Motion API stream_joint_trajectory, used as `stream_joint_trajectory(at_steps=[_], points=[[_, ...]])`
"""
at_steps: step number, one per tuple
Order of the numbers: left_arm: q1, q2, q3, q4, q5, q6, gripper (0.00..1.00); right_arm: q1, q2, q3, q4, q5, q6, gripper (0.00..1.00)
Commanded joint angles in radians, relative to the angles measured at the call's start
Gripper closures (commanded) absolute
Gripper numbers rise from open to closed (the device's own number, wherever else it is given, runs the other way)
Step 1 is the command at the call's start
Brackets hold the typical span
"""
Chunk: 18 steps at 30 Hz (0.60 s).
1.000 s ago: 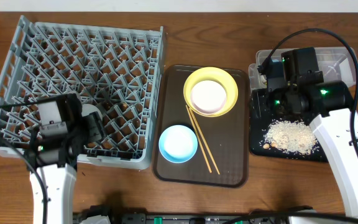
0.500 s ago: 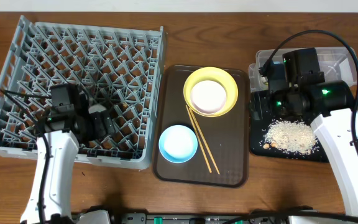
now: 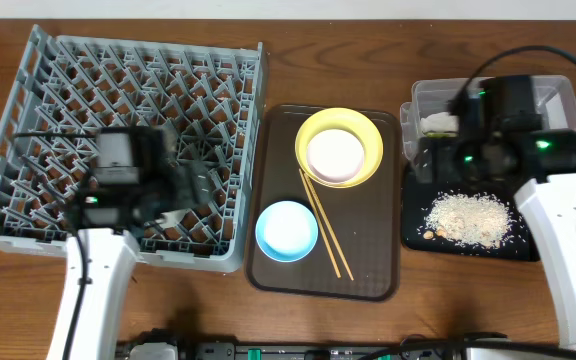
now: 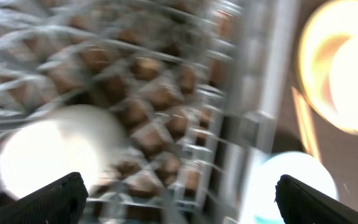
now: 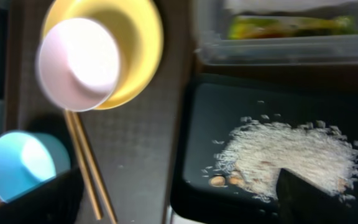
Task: Sort waste into correct bins and load items into the dishwasher
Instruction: 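Move the left gripper to the blue bowl and grasp its rim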
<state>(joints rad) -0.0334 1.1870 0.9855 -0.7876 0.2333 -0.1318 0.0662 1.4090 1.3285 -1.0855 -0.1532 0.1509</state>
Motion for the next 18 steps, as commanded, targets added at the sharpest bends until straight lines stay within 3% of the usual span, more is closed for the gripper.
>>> stream_joint_trajectory(at_steps=[1, 8, 16, 18], points=[[-0.157, 0.008, 0.019, -0.007, 0.035, -0.013, 0.00, -0.048, -0.009, 0.018, 0.000, 0.000, 0.054, 0.01], [-0.484, 0.070, 0.011, 0.111, 0.114, -0.012, 0.05, -0.056, -0.008, 0.018, -0.003, -0.001, 0.054, 0.01], [-0.687, 0.268, 0.011, 0.169, 0.016, -0.012, 0.09, -0.056, -0.008, 0.018, -0.007, -0.001, 0.053, 0.01], [-0.720, 0.328, 0.011, 0.173, 0.016, -0.012, 0.15, -0.056, -0.008, 0.018, -0.007, -0.001, 0.053, 0.01]])
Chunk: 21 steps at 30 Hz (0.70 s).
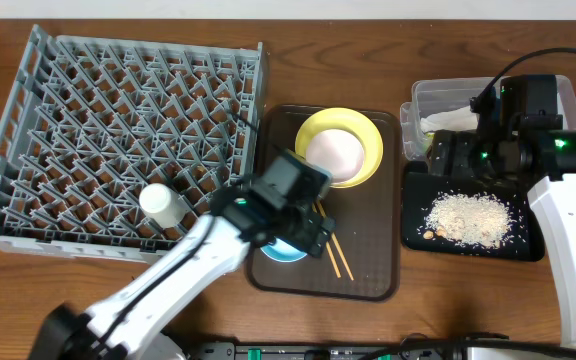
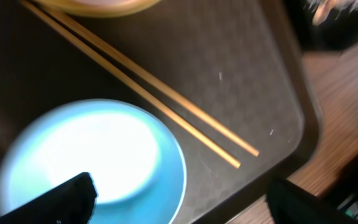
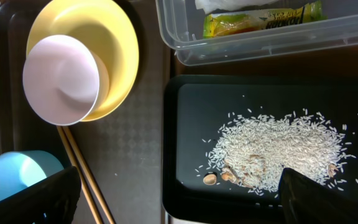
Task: Sort waste into correct bins and load items into the dishwasher
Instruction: 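Move the left gripper to the blue bowl and grasp its rim, then lift the blue bowl with the left gripper toward the dish rack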
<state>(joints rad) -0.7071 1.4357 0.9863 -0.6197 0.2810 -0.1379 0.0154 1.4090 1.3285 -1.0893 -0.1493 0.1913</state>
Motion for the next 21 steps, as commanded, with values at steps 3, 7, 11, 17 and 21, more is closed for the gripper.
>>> stream_joint_trajectory(at_steps=[3, 7, 11, 17, 21], points=[[-0.070, 0.153, 0.010, 0.011, -0.031, -0.006, 0.27, -0.006, -0.008, 0.018, -0.004, -0.005, 0.013, 0.01], [-0.075, 0.217, 0.010, 0.016, -0.031, -0.006, 0.44, -0.006, -0.008, 0.018, -0.004, -0.005, 0.013, 0.01], [-0.075, 0.229, 0.010, 0.030, -0.032, -0.006, 0.59, -0.006, -0.008, 0.018, -0.005, -0.005, 0.013, 0.01], [-0.075, 0.229, 0.010, 0.031, -0.031, -0.006, 0.69, -0.006, -0.008, 0.018, -0.015, -0.005, 0.013, 0.01], [-0.084, 0.229, 0.000, 0.035, -0.037, -0.037, 0.70, -0.006, -0.008, 0.018, -0.014, -0.005, 0.010, 0.01]])
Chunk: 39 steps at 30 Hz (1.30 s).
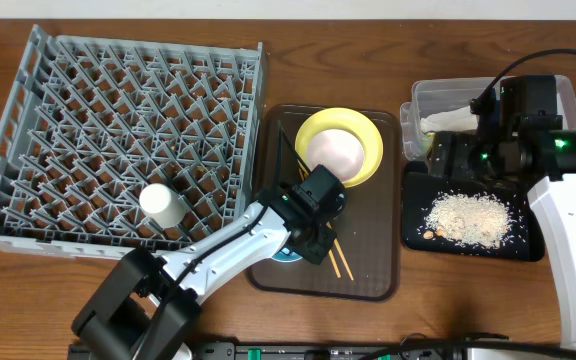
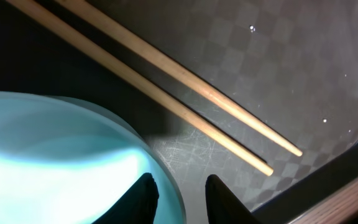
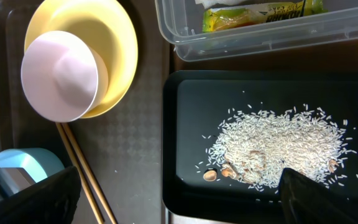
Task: Sort waste into correct bins and load items into the dishwasher
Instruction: 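Lift the blue bowl with the left gripper toward the dish rack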
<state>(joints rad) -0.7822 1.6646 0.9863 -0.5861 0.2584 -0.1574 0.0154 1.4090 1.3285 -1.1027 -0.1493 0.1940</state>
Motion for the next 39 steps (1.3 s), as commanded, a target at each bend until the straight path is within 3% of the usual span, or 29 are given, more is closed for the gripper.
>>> stream_joint_trajectory(at_steps=[1, 28, 33, 39], points=[[-0.013, 0.000, -0.003, 0.002, -0.029, -0.020, 0.70, -0.006, -0.008, 0.018, -0.001, -0.005, 0.007, 0.01], [-0.029, 0.055, -0.016, 0.024, -0.121, -0.116, 0.71, -0.006, -0.008, 0.018, -0.002, -0.005, 0.007, 0.01], [-0.029, 0.052, -0.013, 0.024, -0.121, -0.115, 0.91, -0.006, -0.008, 0.018, -0.002, -0.005, 0.007, 0.01], [-0.026, 0.005, 0.042, 0.003, -0.122, -0.114, 0.92, -0.006, -0.008, 0.018, -0.002, -0.005, 0.007, 0.01]])
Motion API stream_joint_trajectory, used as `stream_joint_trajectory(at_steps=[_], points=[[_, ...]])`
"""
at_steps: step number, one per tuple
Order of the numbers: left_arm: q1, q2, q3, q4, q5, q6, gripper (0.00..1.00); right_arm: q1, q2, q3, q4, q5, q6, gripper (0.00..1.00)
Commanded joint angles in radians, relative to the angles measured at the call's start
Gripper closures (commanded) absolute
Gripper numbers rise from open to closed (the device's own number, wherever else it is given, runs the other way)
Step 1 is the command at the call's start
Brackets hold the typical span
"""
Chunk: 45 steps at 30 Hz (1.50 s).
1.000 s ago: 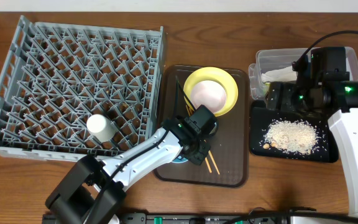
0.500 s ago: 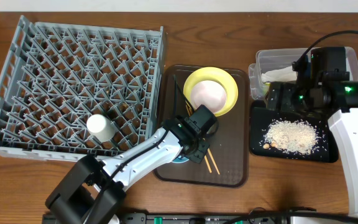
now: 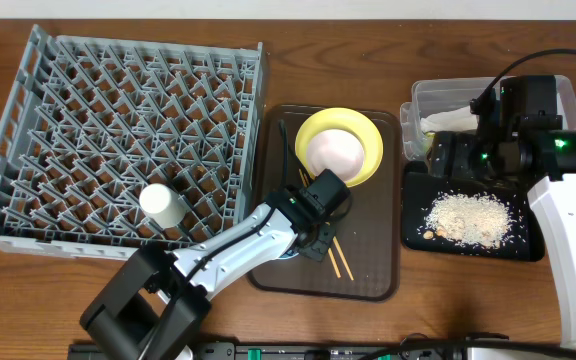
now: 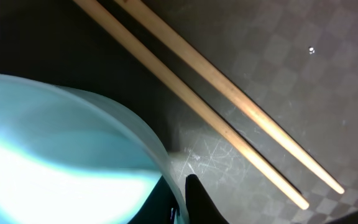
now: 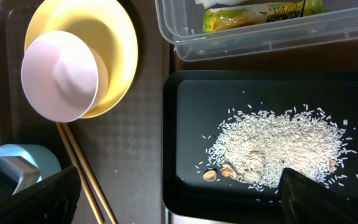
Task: Sort waste into correct bins and load items into the dishwasher
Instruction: 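Lift the blue bowl with the left gripper toward the dish rack, then set the blue bowl into the dish rack and release it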
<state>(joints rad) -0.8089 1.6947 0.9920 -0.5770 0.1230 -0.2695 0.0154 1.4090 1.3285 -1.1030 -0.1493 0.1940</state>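
The light blue bowl [image 4: 55, 149] sits on the brown tray [image 3: 368, 260], largely hidden under my left arm in the overhead view. My left gripper [image 4: 180, 198] is shut on its right rim, one finger inside and one outside. Two wooden chopsticks [image 4: 229, 106] lie just right of the bowl. A pink bowl [image 5: 59, 74] is nested in a yellow bowl [image 5: 114, 31] at the tray's far end. My right gripper [image 5: 179, 208] hangs open over the black tray of rice [image 5: 278, 146], holding nothing.
The grey dish rack [image 3: 118, 110] fills the left side, with a white cup [image 3: 160, 203] in its near part. A clear bin [image 5: 253, 31] with wrappers stands behind the black tray. Bare wood lies along the front edge.
My left gripper's fingers stood apart on either side of the blue bowl's rim; now they are closed on it. The right arm has not moved.
My left gripper was open over the rack with the white cup below it. Then it was open over the blue bowl on the tray, the cup left in the rack. Then it straddled the bowl's rim, and now grips it. The right gripper stayed open over the rice.
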Motion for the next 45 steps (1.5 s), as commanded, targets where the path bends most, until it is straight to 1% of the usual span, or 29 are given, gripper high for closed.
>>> stream_joint_trajectory(at_steps=[1, 6, 9, 12, 13, 14, 17, 20, 23, 26, 30, 36, 45], points=[[0.001, -0.041, 0.053, -0.018, 0.014, -0.001, 0.92, -0.006, -0.008, 0.018, -0.001, -0.005, 0.006, 0.01], [0.021, -0.156, 0.161, -0.090, 0.011, 0.090, 0.92, -0.006, -0.008, 0.018, -0.002, -0.004, -0.001, 0.01], [0.114, -0.260, 0.215, -0.090, -0.019, 0.102, 0.93, -0.006, -0.008, 0.018, -0.002, -0.005, -0.001, 0.01], [0.237, -0.326, 0.225, -0.062, -0.002, 0.119, 0.92, -0.006, -0.008, 0.018, -0.001, -0.005, -0.001, 0.01], [0.282, -0.340, 0.225, -0.051, 0.037, 0.132, 0.92, -0.006, -0.008, 0.018, -0.001, -0.005, -0.001, 0.01], [0.365, -0.352, 0.225, -0.035, 0.161, 0.179, 0.92, -0.006, -0.008, 0.018, -0.002, -0.005, -0.001, 0.01], [0.501, -0.350, 0.225, -0.026, 0.370, 0.241, 0.93, -0.006, -0.008, 0.018, -0.002, -0.005, -0.001, 0.01], [0.642, -0.343, 0.225, -0.026, 0.540, 0.253, 0.92, -0.006, -0.008, 0.018, -0.005, -0.005, -0.001, 0.01], [0.772, -0.333, 0.225, -0.019, 0.745, 0.279, 0.92, -0.006, -0.008, 0.018, -0.009, -0.005, -0.001, 0.01], [0.882, -0.311, 0.225, -0.006, 0.901, 0.281, 0.92, -0.006, -0.008, 0.018, -0.009, -0.005, -0.001, 0.01], [0.988, -0.251, 0.225, 0.019, 1.038, 0.280, 0.92, -0.006, -0.008, 0.018, -0.009, -0.005, 0.000, 0.01], [1.086, -0.121, 0.225, 0.081, 1.196, 0.271, 0.92, -0.006, -0.008, 0.018, -0.010, -0.005, 0.000, 0.01], [1.208, 0.040, 0.225, 0.093, 1.228, 0.269, 0.92, -0.006, -0.008, 0.018, -0.013, -0.005, 0.000, 0.01]])
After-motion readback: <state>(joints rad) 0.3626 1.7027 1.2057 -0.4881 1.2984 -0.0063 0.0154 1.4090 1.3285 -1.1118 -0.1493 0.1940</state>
